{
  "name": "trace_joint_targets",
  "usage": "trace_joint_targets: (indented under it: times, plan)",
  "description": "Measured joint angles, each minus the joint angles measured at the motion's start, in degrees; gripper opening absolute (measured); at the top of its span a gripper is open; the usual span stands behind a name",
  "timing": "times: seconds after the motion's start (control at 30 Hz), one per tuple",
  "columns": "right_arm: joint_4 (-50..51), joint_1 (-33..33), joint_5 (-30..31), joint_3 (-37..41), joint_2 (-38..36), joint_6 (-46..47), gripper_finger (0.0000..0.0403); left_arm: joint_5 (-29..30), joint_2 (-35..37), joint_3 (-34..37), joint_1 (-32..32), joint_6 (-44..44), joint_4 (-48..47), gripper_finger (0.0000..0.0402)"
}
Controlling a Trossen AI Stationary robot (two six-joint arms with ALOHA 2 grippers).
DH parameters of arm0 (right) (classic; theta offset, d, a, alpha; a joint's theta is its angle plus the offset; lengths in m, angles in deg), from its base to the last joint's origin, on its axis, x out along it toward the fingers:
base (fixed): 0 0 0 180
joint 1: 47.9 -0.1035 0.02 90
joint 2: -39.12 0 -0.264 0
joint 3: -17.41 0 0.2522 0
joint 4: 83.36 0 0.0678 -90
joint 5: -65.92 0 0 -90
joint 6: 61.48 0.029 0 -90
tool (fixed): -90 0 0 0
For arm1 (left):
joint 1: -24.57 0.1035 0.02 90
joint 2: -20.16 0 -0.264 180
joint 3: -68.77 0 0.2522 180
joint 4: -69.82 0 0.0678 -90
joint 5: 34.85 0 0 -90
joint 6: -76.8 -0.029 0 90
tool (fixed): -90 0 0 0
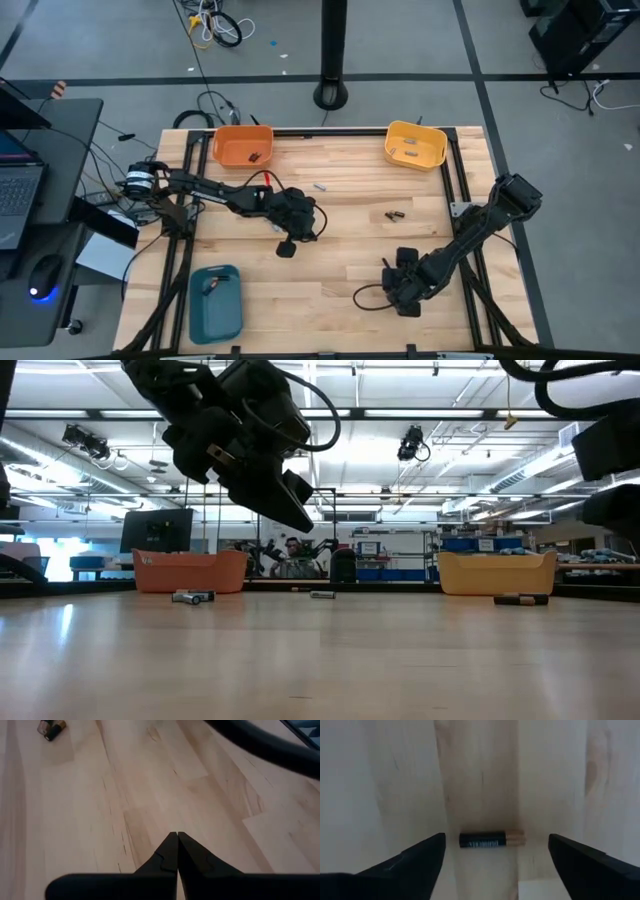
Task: Sort batteries
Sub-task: Put the small copper and black battery into the orange bin
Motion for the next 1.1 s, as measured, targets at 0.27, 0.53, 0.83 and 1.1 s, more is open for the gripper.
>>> trace_joint_targets:
  times: [0.27, 0.53, 0.83, 1.1]
  plan:
    - [-1.28, 0.00, -0.34, 1.31, -0.06, -2.69, 0.0273, 0.00, 0.00, 0.17, 0.00, 0.49, -0.05, 0.0013]
    - [-1.71, 0.02, -0.82, 1.44, -0.09, -3.20, 0.0226, 0.00, 0.02, 0.19, 0.00, 0.83, 0.06, 0.0013]
    - [2.57, 1.05, 1.71, 0.21, 0.00, -5.24, 0.0208, 4.86, 0.00, 0.24, 0.40, 7.88, 2.64, 0.0012]
    - [4.96, 2.51, 4.36, -1.07, 0.00, -6.17, 0.0208, 4.78, -4.23, 0.24, 0.39, 9.23, 6.96, 0.0011]
